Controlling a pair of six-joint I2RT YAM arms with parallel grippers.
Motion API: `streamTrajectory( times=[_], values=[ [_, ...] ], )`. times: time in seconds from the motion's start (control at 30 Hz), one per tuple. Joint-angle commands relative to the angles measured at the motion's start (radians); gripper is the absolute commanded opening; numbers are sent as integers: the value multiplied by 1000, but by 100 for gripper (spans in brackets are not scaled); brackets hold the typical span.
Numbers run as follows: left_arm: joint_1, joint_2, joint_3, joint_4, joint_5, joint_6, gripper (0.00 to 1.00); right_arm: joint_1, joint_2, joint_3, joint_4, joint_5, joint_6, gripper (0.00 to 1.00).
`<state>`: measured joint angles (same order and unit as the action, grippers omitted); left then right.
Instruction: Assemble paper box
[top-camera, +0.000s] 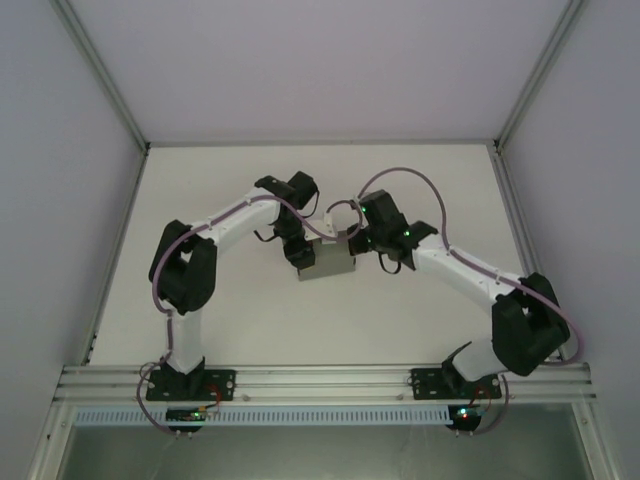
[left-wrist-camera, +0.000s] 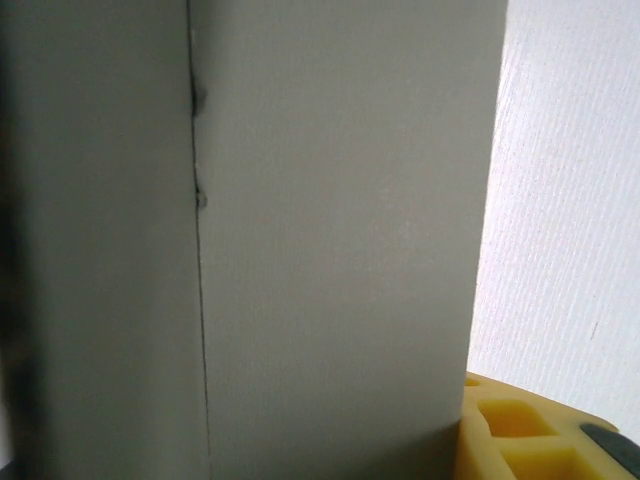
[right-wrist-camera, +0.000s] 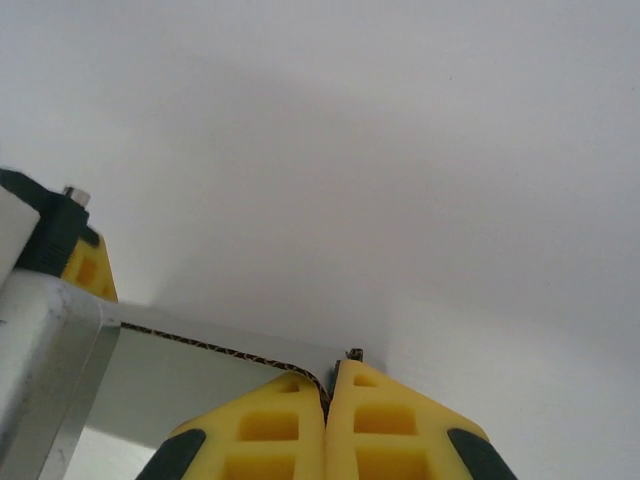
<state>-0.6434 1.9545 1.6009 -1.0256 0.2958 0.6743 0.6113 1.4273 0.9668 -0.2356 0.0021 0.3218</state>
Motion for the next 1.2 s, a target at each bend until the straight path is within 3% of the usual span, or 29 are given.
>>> streamTrajectory(
  times=[0.0, 0.17, 0.33, 0.5, 0.6, 0.67, 0.7, 0.77, 0.93, 1.1, 1.17],
  values=[
    [-8, 31, 14, 42, 13, -30, 31, 3, -14, -109, 167, 22, 160, 0],
    [-7, 23, 3, 55, 6, -37, 34, 36, -21, -230, 305, 119, 68, 0],
    [-8, 17, -5, 61, 4, -38, 34, 40, -11, -395, 532, 127, 7, 0],
    [-9, 10, -7, 68, -4, -48, 40, 50, -2, -391, 509, 147, -12, 0],
    [-9, -3, -5, 82, -9, -60, 50, 62, -11, -361, 462, 172, -21, 0],
    [-8, -20, -6, 99, -12, -77, 64, 70, -12, -322, 391, 205, -7, 0],
    [-8, -32, -6, 106, -11, -86, 72, 75, -10, -303, 353, 219, -2, 0],
    [-8, -67, -17, 127, -11, -102, 100, 96, -6, -275, 299, 242, -5, 0],
    [-8, -196, -101, 232, -68, -190, 100, 124, 10, -221, 199, 315, 16, 0],
    [-7, -323, -224, 330, -284, -383, 100, 128, 24, -178, 112, 320, 47, 0],
    [-5, -359, -265, 343, -300, -438, 95, 128, 27, -159, 97, 324, 48, 0]
  ],
)
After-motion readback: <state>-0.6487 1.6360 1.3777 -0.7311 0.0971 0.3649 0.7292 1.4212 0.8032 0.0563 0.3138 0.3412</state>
